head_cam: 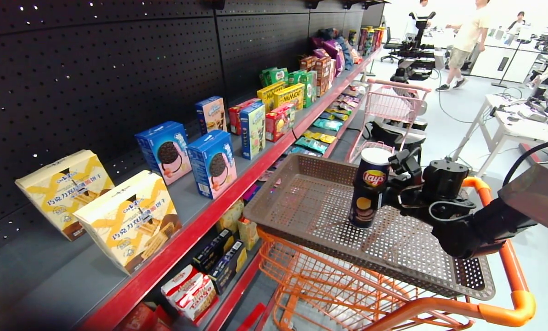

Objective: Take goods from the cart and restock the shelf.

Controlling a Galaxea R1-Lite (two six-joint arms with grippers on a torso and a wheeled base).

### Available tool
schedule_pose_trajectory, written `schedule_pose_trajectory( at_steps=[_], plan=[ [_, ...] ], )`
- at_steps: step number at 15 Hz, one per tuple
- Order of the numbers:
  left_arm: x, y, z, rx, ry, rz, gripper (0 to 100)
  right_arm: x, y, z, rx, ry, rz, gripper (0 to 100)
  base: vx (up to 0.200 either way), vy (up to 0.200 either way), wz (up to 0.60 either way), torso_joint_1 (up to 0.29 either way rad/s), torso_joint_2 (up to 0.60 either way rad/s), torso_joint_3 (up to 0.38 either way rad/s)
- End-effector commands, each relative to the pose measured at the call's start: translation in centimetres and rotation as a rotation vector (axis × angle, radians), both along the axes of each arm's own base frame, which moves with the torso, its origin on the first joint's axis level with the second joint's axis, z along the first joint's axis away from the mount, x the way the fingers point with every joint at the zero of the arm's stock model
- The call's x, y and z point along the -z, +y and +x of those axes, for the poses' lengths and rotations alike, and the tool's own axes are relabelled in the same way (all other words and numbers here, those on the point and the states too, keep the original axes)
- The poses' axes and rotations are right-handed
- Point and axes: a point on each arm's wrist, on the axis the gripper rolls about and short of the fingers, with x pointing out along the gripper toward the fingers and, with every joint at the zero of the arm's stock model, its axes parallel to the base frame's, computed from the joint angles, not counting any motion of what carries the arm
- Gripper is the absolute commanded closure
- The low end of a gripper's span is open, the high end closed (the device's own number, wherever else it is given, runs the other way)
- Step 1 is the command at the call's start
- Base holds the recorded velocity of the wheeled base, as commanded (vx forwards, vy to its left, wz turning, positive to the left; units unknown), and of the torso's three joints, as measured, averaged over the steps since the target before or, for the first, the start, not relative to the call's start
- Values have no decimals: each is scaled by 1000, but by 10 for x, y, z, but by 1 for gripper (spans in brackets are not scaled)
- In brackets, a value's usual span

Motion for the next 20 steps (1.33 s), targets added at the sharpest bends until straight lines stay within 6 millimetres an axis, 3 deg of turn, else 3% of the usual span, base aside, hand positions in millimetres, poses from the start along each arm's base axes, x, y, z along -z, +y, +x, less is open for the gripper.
schedule_pose_trajectory(
  at_steps=[1,2,4,6,9,12,14,16,20],
  plan=[
    [0,0,0,-1,0,0,0,-37,-1,-24,55,-28,15,100,0,0,0,0,0,0],
    [0,0,0,0,0,0,0,-41,-1,-30,65,-20,19,100,0,0,0,0,0,0],
    [0,0,0,-1,0,0,0,-65,7,-82,136,-4,68,100,0,0,0,0,0,0],
    [0,0,0,-1,0,0,0,-84,7,-120,262,-31,114,100,0,0,0,0,0,0],
    [0,0,0,0,0,0,0,-101,-9,-180,395,-19,176,100,0,0,0,0,0,0],
    [0,0,0,-1,0,0,0,-112,-28,-221,431,-24,200,100,0,0,0,0,0,0],
    [0,0,0,-1,0,0,0,-109,-37,-240,437,-42,199,100,0,0,0,0,0,0],
    [0,0,0,-1,0,0,0,-100,-56,-253,588,-62,105,100,0,0,0,0,0,0],
    [0,0,0,0,0,0,0,-99,-56,-263,580,-55,95,100,0,0,450,-2,-1,3]
  ],
)
